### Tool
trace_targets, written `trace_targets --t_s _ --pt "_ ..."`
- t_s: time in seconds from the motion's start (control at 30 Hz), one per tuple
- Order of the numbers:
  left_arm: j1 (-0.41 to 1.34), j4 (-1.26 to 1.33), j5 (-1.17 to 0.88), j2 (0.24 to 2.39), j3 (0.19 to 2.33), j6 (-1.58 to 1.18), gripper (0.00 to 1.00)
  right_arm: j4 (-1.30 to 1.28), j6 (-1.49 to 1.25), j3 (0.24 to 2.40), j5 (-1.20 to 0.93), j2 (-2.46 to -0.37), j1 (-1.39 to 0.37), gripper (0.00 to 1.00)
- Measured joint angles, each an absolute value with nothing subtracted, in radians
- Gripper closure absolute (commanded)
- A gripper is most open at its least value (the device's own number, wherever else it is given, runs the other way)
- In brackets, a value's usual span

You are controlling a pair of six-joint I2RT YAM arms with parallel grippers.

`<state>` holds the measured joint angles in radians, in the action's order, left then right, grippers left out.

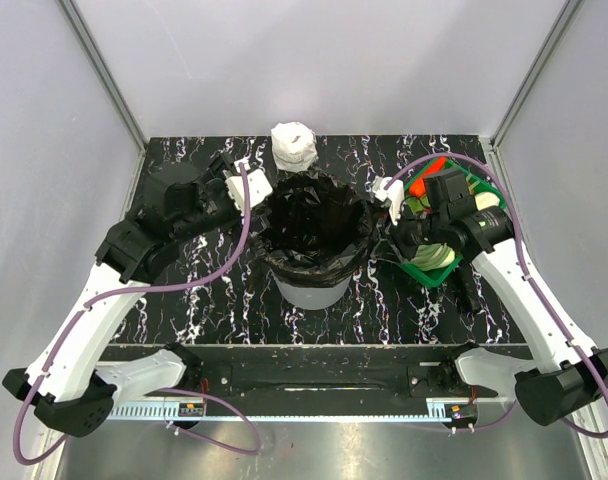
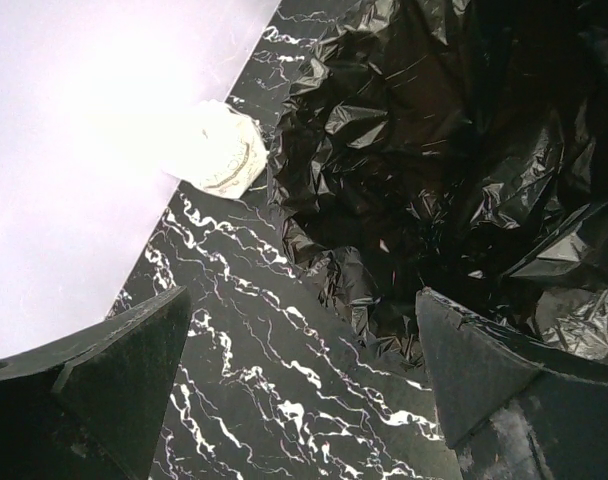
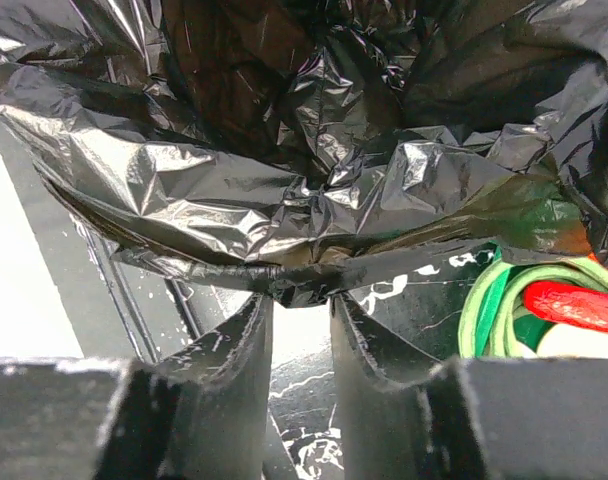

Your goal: Put the trash bags into the trash bin

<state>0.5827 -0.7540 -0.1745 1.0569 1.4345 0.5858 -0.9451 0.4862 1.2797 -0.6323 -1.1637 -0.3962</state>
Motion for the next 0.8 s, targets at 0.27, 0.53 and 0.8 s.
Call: trace_targets --t_s 0.27,0.53,0.8 --pt "0.556 -0.755 -0.175 1.055 1.421 0.591 0.01 -0.911 0.467 1.253 -0.63 -1.164 -0.4 0.94" --pt "0.541 -0.75 -0.176 1.052 1.402 0.594 0.01 -0.861 0.449 1.165 -0.626 -1.163 -0.404 0.98" --pt "0.535 -0.747 -0.176 1.04 1.379 0.598 0.01 -0.823 0.445 1.126 -0.611 -1.163 -0.408 0.81"
